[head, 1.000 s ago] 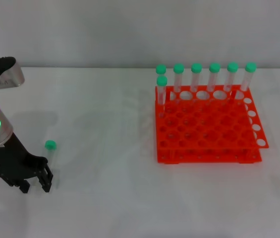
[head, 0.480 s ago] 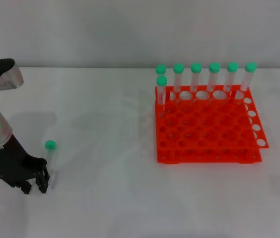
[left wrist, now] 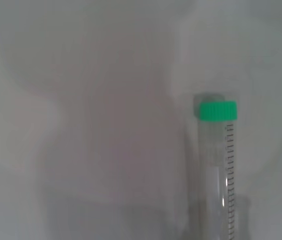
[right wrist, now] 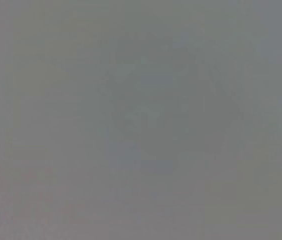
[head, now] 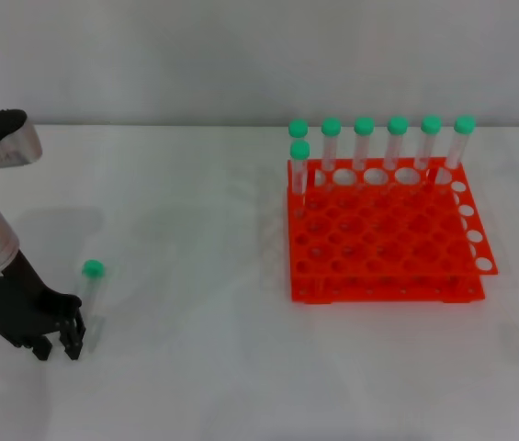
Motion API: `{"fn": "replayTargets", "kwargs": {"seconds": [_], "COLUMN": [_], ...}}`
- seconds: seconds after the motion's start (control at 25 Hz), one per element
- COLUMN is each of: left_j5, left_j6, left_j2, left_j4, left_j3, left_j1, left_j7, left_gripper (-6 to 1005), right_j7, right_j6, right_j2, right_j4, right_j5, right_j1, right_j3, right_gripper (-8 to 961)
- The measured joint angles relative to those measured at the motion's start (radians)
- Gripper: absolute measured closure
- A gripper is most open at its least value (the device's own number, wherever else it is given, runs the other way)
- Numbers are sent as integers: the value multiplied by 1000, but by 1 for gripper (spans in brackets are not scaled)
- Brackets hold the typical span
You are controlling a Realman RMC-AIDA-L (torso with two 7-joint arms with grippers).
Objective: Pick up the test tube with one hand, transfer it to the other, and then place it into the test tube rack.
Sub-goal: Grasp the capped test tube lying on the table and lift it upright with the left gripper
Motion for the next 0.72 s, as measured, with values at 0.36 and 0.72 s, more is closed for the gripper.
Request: {"fn": "replayTargets", "kwargs": {"seconds": [0.36, 0.72], "left_j5": [0, 0], "left_j6": [-13, -21], "left_j2": [2, 3], "left_j4": [-2, -2], "left_j3": [3, 6], "left_j1": [1, 1], "left_j7": [-2, 1], "left_gripper": [703, 745], "right_j7": [0, 0], "right_j6": [0, 1], "right_j2": [1, 3], "right_j4": [0, 7], "right_j5": [-1, -3], "right_j1": [2, 9], "right_j3": [-3, -4], "right_gripper": [290, 289]}}
